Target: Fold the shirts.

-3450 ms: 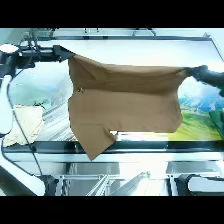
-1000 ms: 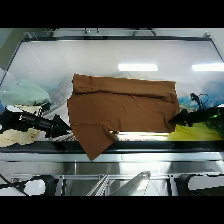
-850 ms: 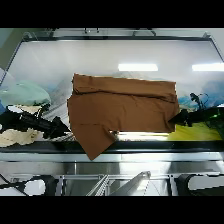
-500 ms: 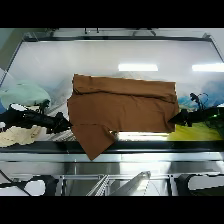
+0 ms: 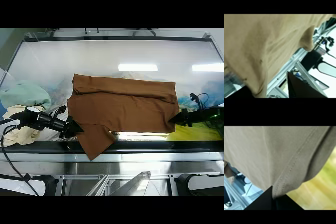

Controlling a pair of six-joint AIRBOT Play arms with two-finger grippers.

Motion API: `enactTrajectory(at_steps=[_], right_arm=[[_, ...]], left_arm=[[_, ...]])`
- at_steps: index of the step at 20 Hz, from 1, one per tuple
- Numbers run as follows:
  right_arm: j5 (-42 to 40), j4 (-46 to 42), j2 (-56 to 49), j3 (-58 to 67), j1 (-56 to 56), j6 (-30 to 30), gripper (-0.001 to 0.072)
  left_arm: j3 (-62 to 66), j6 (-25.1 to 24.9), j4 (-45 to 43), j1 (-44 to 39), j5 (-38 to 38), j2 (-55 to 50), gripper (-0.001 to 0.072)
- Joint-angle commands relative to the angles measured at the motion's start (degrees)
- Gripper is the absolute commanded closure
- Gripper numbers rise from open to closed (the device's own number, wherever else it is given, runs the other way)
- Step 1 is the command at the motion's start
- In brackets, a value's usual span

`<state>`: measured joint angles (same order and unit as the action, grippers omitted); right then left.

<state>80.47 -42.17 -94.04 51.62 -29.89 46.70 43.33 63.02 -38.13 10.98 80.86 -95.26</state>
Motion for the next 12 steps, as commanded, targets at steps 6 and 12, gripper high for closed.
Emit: enactTrajectory(at_steps=[6, 12], right_arm=[[4.35, -0.20, 0.76, 0.04, -0.04, 2.05, 0.0695], [5.51, -0.20, 9.07, 0.02, -0.04, 3.13, 0.0695]], left_arm=[[0.09, -1.68, 2.25, -4.52, 1.53, 3.69, 0.0690], [0.07, -5.60, 11.69, -0.20, 1.51, 15.13, 0.0691]])
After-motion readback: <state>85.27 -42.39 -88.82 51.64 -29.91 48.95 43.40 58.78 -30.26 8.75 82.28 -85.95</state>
